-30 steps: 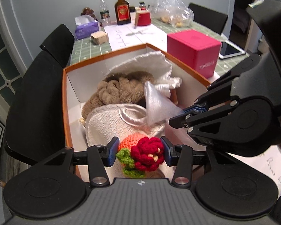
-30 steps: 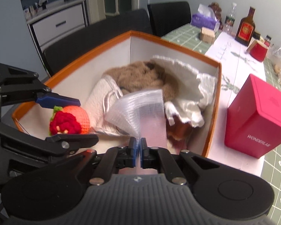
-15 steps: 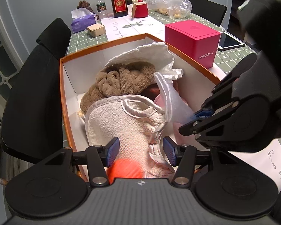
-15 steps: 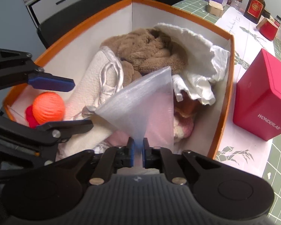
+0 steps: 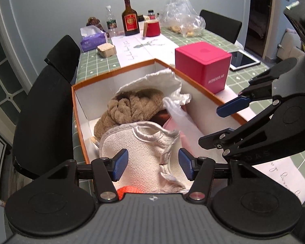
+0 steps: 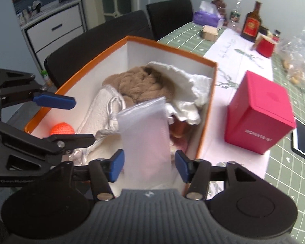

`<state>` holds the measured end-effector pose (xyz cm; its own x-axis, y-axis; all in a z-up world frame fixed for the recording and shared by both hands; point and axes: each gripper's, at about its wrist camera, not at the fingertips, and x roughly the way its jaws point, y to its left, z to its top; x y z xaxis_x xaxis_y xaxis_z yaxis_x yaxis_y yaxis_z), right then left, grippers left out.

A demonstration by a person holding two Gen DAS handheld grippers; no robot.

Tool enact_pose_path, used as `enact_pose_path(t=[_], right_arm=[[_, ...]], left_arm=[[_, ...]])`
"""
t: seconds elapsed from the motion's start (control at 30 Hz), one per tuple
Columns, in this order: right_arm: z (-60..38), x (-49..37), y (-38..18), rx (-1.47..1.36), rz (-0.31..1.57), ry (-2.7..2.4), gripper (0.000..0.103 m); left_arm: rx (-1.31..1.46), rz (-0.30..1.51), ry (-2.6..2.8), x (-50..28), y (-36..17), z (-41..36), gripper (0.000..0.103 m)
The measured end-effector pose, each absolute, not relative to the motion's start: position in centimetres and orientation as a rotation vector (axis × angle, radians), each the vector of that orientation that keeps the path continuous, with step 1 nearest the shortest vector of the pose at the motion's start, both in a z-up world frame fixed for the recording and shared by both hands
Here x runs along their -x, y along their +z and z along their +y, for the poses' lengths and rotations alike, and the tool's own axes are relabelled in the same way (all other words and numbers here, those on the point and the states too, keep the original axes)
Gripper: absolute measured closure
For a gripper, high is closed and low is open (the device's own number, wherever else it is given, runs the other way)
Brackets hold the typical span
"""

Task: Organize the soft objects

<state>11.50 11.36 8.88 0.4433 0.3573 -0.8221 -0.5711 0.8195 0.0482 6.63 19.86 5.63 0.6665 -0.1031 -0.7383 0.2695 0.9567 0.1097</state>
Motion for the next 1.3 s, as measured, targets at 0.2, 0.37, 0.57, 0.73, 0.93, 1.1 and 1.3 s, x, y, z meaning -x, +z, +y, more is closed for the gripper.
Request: enact_pose_path(t=[0.2,0.37,0.57,0.73,0.93,1.1,1.3], right_arm=[[9.5,-10.2,10.1,0.12,0.882,0.541,0.029],[9.0,-8.3,10.5,0.044,0.778,0.471,0.016],[8.8,-6.4,10.8,-0.063,0.743,0.419,0.007],[9.2,-4.7,10.5,-0.022,0.705,0.332,0.003],[8.6,-4.3,9.8,-0.065,0.735,0.298,0.003],[8.6,-3.8,9.1,-0.065,0.751,0.251,0.003],[8.3,-3.6,8.8,-0.082,0.767,0.242,0.003]], left_arm=[[-0.143,0.76,-0.191,-5.3,7.1,20.5,0.025],[-0.097,0.729,-0.166,-4.0,8.3,21.0,0.019],[0.041,0.698,-0.159,-2.3,8.7,22.7,0.006],[0.062,0.726,-0.052,-2.3,8.1,23.1,0.006],[0.01,0.782,0.028,-2.9,7.1,22.1,0.006],[-0.055,0.799,0.084,-2.6,6.4,21.2,0.006],[-0.064,0.791,0.084,-2.4,6.3,21.1,0.006]])
